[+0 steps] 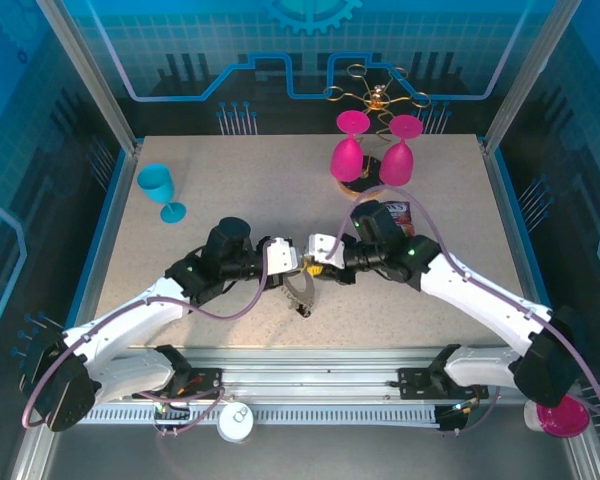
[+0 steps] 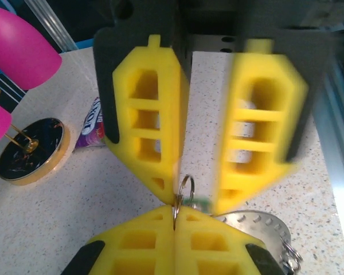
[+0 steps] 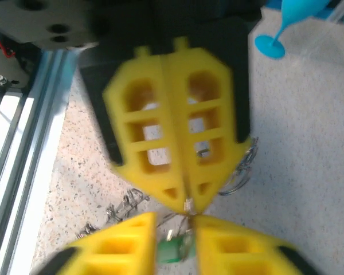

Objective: Put the keys on the keyring

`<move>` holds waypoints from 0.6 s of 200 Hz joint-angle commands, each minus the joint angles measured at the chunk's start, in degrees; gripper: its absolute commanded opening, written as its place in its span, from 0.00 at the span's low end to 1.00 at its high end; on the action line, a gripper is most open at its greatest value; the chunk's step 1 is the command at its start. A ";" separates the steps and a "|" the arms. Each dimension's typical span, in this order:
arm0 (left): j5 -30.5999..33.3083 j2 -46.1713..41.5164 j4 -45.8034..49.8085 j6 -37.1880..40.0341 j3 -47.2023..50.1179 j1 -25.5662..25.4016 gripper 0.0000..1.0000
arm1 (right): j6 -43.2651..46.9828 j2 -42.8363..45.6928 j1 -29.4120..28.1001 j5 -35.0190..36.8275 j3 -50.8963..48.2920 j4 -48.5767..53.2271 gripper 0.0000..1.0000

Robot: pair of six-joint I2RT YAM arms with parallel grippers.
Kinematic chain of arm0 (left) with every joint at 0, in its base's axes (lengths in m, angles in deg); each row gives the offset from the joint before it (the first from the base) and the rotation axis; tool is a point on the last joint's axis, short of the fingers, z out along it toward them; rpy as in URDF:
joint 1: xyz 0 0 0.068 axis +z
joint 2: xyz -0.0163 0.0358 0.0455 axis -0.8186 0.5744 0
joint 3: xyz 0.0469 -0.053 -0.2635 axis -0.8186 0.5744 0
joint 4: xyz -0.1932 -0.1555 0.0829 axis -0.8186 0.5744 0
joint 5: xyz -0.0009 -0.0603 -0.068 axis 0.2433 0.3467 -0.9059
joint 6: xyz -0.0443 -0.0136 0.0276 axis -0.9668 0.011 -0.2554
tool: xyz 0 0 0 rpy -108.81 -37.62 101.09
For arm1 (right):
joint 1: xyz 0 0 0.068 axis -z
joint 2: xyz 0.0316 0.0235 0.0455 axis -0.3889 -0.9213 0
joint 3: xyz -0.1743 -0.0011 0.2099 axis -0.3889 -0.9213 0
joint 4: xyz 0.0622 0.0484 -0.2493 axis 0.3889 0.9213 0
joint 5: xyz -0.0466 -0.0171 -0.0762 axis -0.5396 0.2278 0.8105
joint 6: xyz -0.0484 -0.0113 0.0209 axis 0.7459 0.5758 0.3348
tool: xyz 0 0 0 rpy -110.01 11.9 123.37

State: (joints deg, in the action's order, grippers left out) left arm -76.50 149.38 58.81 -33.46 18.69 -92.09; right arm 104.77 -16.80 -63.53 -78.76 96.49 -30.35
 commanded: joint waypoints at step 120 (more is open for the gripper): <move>-6.83 -2.05 -13.81 -5.27 6.50 -0.77 0.00 | -13.03 5.99 6.76 -13.97 -16.61 -28.44 0.28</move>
State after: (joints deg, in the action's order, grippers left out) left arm -80.37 148.59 48.61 -38.40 24.74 -92.57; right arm 90.41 -12.48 -58.22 -91.37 80.42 -58.13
